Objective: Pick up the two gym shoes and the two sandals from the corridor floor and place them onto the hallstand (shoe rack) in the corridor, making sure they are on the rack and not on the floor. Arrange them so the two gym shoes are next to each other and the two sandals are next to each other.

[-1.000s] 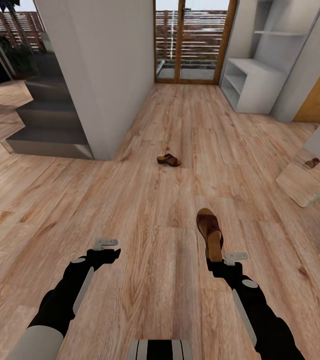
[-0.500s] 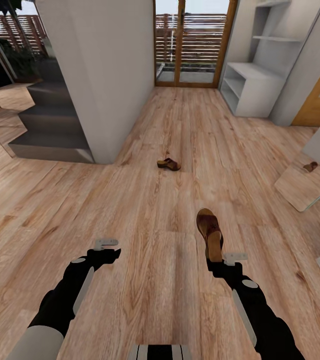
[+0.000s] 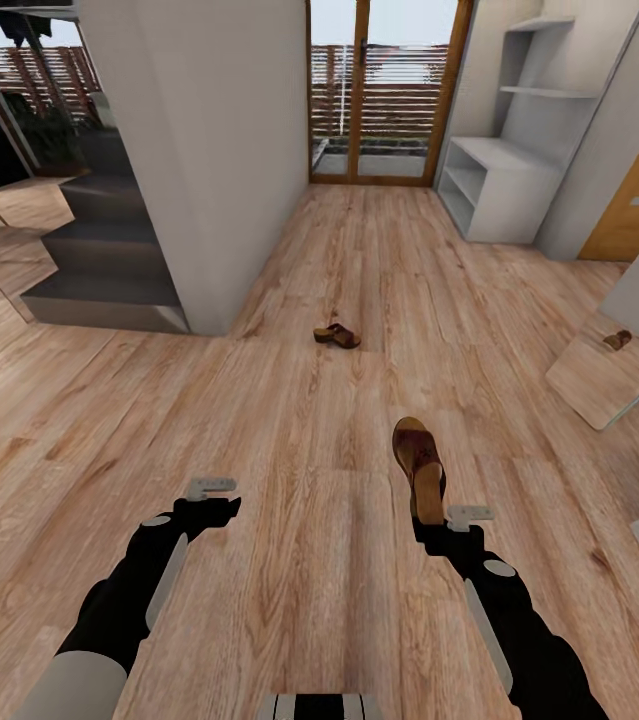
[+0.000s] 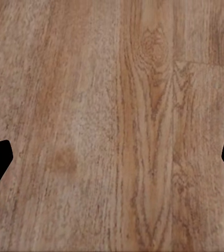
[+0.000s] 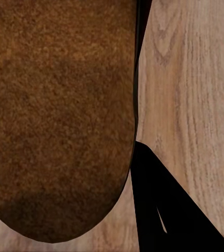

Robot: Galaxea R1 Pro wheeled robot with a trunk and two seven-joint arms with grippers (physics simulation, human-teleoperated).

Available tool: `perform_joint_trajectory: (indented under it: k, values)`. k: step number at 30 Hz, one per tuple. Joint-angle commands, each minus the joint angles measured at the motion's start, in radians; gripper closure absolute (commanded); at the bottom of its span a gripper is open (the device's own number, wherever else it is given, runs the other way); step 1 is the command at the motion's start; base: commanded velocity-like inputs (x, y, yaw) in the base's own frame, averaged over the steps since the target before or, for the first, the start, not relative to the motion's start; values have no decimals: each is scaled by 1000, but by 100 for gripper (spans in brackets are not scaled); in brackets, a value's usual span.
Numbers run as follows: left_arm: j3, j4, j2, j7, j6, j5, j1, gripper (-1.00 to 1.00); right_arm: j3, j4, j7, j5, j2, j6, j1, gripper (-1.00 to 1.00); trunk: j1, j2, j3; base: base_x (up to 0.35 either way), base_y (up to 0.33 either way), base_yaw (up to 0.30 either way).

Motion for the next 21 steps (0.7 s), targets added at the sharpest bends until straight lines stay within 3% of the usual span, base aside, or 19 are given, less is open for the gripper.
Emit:
perform_joint_trajectory:
  k: [1, 18, 21]
  values:
    - [1, -1, 0, -2, 5, 2, 0, -100, 0, -2, -2, -3, 0, 6, 0, 100, 4, -8, -2, 0, 0, 0]
    - [1, -1, 0, -2, 5, 3, 0, -100, -1, -2, -2, -3, 0, 6, 0, 100, 69, -127, -28, 0, 0, 0]
    - [1, -1, 0, -2, 5, 2, 0, -100, -1, -2, -2, -3, 0, 6, 0, 100, 70, -127, -30, 0, 0, 0]
